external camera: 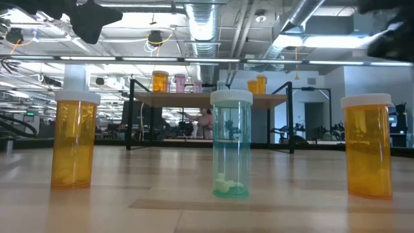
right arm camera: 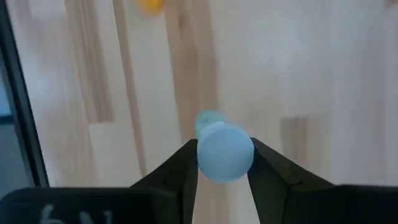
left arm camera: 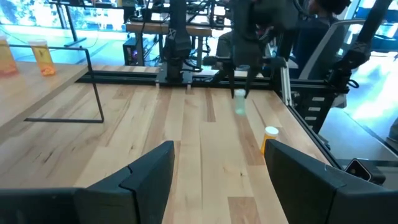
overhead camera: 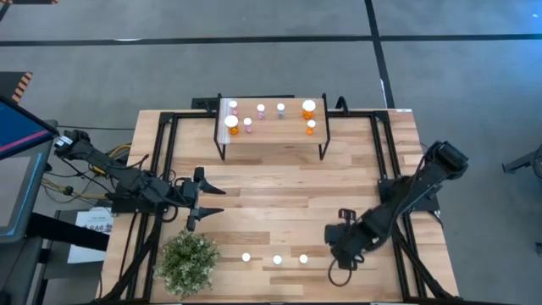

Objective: Pick and place medicine bottles onto shelf by color
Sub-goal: Put the small green pill bottle on the shelf

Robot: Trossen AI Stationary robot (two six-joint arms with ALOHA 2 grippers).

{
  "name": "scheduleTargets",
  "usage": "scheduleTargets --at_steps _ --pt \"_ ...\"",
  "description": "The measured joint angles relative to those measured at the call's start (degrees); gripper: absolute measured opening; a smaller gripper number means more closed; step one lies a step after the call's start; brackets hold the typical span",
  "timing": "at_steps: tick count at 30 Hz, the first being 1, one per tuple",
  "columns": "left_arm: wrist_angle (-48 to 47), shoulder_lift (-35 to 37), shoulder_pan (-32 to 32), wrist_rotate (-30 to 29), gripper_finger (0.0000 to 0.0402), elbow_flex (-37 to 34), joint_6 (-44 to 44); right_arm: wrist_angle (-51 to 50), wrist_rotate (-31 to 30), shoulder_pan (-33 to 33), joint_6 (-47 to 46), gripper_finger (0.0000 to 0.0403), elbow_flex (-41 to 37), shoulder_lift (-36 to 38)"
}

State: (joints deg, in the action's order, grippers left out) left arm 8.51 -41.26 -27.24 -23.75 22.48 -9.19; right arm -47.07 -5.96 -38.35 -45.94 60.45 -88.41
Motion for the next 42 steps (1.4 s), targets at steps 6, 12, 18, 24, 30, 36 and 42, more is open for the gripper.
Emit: scheduleTargets --at_steps 6,12,18,24,30,36,42 --pt "0.0 0.01 -0.01 0.0 0.0238 0.0 -0.02 -0.49 -1.67 10.09 11.96 0.0135 1.72 6.4" --pt "0.0 0.01 0.0 -0.01 0.0238 0.0 0.2 -0.84 -1.66 23.55 27.81 0.0142 9.59 8.68" --pt "0.0 0.01 -0.01 -0.02 0.0238 0.0 0.2 -5.81 -1.58 36.78 40.4 0.0141 22.79 6.29" --pt "0.18 0.01 -0.01 -0.02 0.0238 0.0 0.15 -12.58 0.29 48.05 48.5 0.0146 37.48 -0.18" --pt "-0.12 -0.01 -0.01 -0.02 0.0238 0.0 0.11 -17.91 3.83 56.54 53.53 0.0147 49.21 -9.12" --pt "-0.04 0.01 -0.03 0.42 0.0238 0.0 -0.24 -25.02 4.46 62.23 56.44 0.0147 55.44 -16.84" --pt "-0.08 0.01 -0.03 0.45 0.0238 0.0 -0.18 -26.26 4.5 65.49 58.02 0.0147 56.5 -21.05"
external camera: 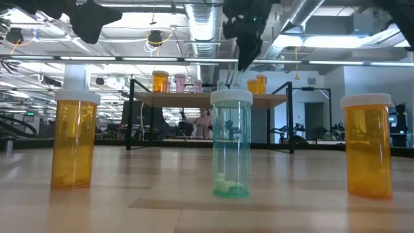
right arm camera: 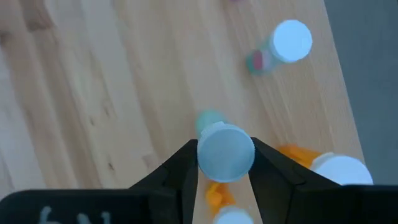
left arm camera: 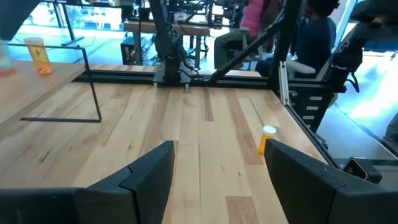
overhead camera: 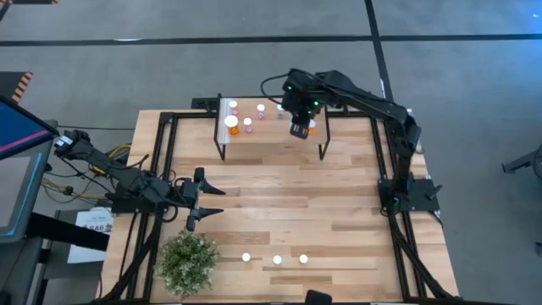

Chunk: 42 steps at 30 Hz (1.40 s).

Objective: Pick and place medicine bottles onto shelf by color
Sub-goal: Put the small green pill bottle on the shelf

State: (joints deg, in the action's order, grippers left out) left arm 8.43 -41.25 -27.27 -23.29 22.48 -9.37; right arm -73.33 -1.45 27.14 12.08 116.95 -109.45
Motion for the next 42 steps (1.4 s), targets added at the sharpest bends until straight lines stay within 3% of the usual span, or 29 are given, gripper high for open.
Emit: scheduleTargets --at_steps 10,42 --pt "-0.13 -0.02 0.0 -0.02 0.0238 0.0 0.31 -0.73 0.02 2.66 0.5 0.0147 -0.02 -2.53" --pt "0.12 -0.01 0.0 0.2 0.0238 0.0 0.2 -1.01 0.02 2.58 0.43 0.0161 0.0 -2.42"
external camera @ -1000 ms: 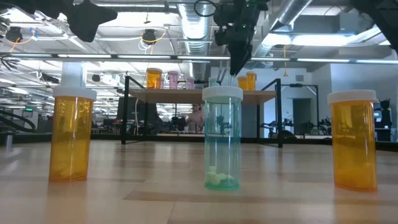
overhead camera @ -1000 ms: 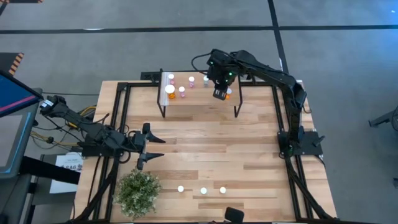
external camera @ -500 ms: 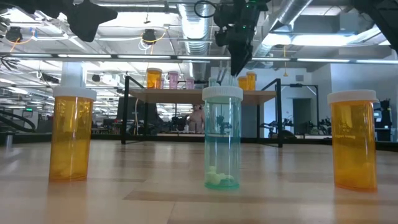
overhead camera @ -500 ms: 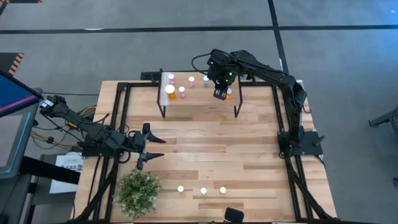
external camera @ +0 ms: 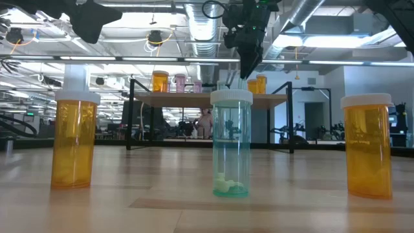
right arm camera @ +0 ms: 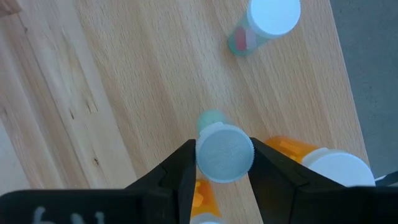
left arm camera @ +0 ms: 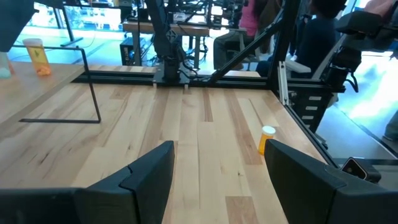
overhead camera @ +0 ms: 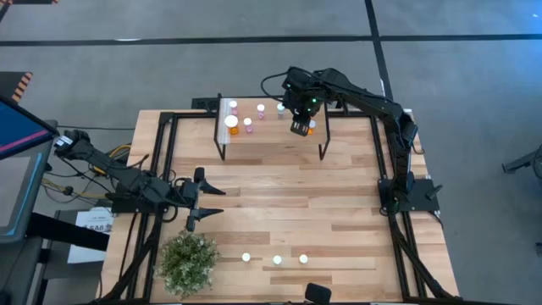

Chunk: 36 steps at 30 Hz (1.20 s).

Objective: Pick and place medicine bottles onto shelf by color
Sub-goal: Put the small green pill bottle on the shelf

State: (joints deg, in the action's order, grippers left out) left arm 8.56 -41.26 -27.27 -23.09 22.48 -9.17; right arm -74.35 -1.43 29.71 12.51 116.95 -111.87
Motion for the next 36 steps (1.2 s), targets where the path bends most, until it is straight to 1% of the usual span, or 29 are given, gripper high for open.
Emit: scheduleTargets --at_steps 29,36 --pt "0.44 0.01 0.0 0.05 0.0238 0.0 -0.04 -0.97 0.26 -0.81 -0.24 0.0161 -0.02 0.0" --pt "0.43 0.0 -0.06 0.14 0.0238 0.0 -0.04 -1.59 0.83 -1.31 -0.29 0.0161 -0.09 -3.38"
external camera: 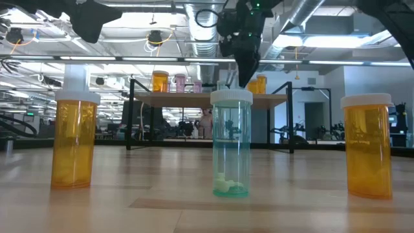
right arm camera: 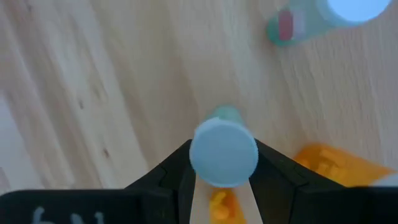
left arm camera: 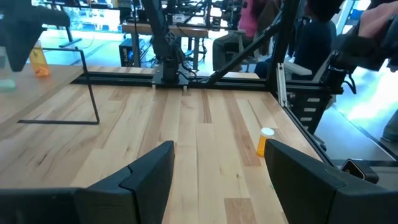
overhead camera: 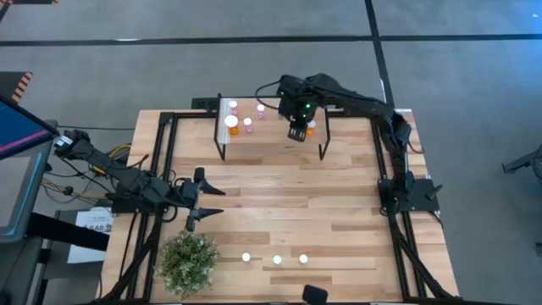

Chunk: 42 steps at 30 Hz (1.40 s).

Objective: Pick and place medicine bottles onto shelf by color
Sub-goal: Put the small green pill bottle on the shelf, then put the small orange pill bottle on the shelf

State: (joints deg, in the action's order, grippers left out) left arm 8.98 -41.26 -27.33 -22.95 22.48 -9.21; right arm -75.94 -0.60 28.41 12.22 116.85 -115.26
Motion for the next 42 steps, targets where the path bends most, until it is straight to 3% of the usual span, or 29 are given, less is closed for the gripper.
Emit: scheduleTargets --at_steps 17,29,35,42 --pt "-0.01 -0.01 0.02 0.06 0.0238 0.0 0.11 -3.12 -0.18 0.93 0.11 0.0165 0.07 2.2" --pt "-0.05 -0.01 0.02 0.1 0.0238 0.0 0.07 -4.48 -0.83 0.89 -0.15 0.0269 0.07 2.2" --pt "-0.45 -0.01 0.02 0.08 0.0238 0.0 0.04 -4.83 -0.92 0.93 -1.11 0.0275 0.03 3.21" --pt "-0.49 -0.01 0.04 0.12 0.0238 0.0 -0.49 -3.94 -0.92 0.92 -2.78 0.0276 0.03 9.44"
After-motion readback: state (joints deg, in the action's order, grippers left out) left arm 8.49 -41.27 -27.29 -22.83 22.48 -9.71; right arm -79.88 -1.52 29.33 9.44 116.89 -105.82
